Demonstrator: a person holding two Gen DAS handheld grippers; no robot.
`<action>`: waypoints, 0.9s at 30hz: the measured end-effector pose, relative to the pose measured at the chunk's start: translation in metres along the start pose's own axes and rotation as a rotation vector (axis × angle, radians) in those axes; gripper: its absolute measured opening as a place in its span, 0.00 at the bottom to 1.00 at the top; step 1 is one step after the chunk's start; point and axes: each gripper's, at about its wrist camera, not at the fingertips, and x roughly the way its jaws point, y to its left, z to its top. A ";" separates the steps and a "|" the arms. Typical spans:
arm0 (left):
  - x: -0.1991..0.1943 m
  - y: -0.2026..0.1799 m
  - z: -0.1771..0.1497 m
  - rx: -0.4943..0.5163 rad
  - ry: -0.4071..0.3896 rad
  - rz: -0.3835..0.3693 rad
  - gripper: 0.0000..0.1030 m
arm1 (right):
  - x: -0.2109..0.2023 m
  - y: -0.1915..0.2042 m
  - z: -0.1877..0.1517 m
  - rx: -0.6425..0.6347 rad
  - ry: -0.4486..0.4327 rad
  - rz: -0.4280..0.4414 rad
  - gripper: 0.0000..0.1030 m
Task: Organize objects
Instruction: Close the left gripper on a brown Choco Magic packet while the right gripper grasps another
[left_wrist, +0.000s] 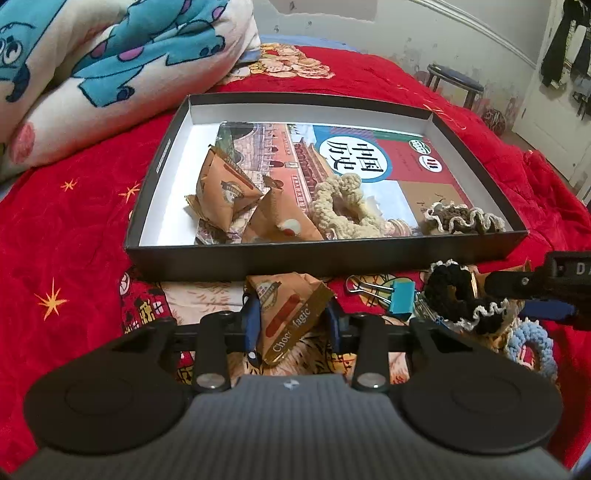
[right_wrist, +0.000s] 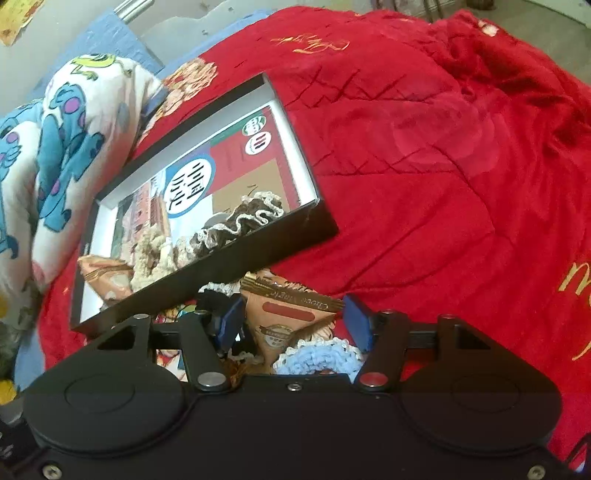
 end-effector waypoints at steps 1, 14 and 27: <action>0.000 0.000 0.000 0.000 -0.001 0.002 0.39 | 0.000 0.004 -0.002 -0.010 -0.009 -0.016 0.56; -0.003 -0.016 -0.008 0.093 -0.033 0.057 0.35 | 0.000 0.007 -0.005 -0.039 -0.031 -0.033 0.49; -0.011 -0.016 -0.004 0.075 -0.070 0.063 0.35 | -0.004 0.005 -0.004 -0.013 -0.047 -0.037 0.46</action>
